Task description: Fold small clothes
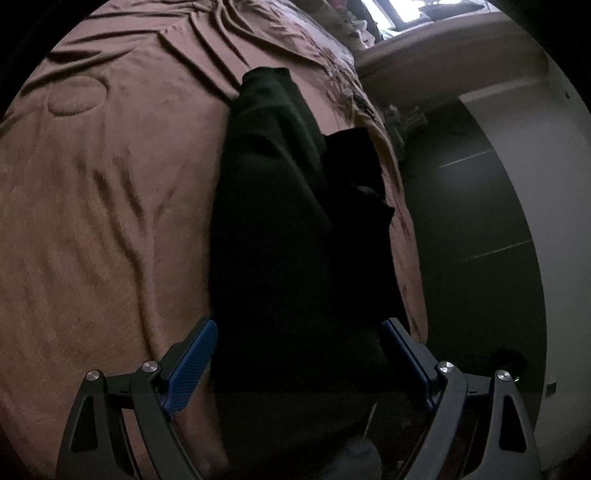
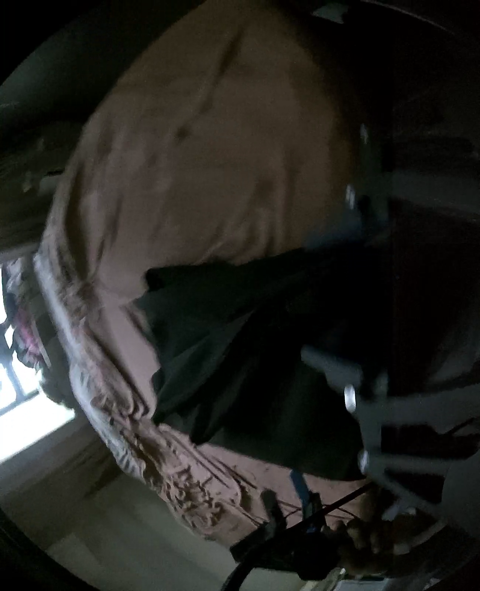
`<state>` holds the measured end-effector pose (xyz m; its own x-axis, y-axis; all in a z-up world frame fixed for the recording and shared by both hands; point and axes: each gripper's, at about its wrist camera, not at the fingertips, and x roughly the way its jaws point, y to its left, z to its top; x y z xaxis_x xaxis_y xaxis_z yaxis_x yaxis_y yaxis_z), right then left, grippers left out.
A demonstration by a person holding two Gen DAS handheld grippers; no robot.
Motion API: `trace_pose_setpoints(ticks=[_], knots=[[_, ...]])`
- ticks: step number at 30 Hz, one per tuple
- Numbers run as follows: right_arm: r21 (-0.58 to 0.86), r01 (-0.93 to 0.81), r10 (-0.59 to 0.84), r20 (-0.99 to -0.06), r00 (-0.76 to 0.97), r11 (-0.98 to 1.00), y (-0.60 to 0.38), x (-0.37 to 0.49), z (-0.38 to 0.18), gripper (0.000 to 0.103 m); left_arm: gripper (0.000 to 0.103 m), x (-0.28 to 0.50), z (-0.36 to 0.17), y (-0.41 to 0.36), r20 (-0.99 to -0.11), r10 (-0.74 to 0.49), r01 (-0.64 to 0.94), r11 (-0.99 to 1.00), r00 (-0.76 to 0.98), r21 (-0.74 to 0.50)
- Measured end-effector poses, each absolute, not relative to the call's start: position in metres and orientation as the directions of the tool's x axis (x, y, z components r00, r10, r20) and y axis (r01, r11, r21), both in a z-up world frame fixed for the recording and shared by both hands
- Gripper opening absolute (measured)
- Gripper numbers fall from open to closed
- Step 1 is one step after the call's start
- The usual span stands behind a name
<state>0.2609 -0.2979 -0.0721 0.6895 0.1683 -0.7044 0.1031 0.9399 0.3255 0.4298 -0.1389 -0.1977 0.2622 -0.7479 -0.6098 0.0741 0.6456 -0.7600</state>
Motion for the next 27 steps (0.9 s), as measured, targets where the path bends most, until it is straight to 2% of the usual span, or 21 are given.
trace_pose_setpoints(ticks=[4, 7, 11, 15, 17, 20, 27], knots=[[0.253, 0.046, 0.153, -0.71, 0.687, 0.966, -0.287, 0.271, -0.052, 0.063, 0.09, 0.429, -0.196, -0.145, -0.601, -0.755, 0.07, 0.636, 0.261, -0.768], [0.197, -0.03, 0.165, -0.722, 0.672, 0.98, -0.272, 0.289, -0.044, 0.071, 0.088, 0.427, -0.198, -0.14, -0.592, -0.762, 0.065, 0.626, 0.264, -0.777], [0.099, -0.118, 0.153, -0.731, 0.666, 0.988, -0.246, 0.313, -0.035, 0.078, 0.076, 0.428, -0.201, -0.134, -0.585, -0.765, 0.041, 0.616, 0.268, -0.787], [0.038, -0.195, 0.157, -0.747, 0.646, 0.98, -0.222, 0.339, -0.033, 0.079, 0.07, 0.429, -0.199, -0.128, -0.58, -0.764, 0.039, 0.613, 0.281, -0.789], [0.018, -0.216, 0.155, -0.755, 0.637, 0.976, -0.215, 0.352, -0.036, 0.08, 0.062, 0.431, -0.199, -0.127, -0.585, -0.759, 0.04, 0.619, 0.286, -0.784], [-0.029, -0.253, 0.138, -0.777, 0.614, 0.967, -0.2, 0.375, -0.044, 0.08, 0.057, 0.428, -0.2, -0.123, -0.594, -0.751, 0.037, 0.628, 0.289, -0.777], [-0.072, -0.301, 0.123, -0.804, 0.581, 0.951, -0.171, 0.417, -0.062, 0.08, 0.054, 0.431, -0.204, -0.12, -0.602, -0.736, 0.019, 0.638, 0.308, -0.77]])
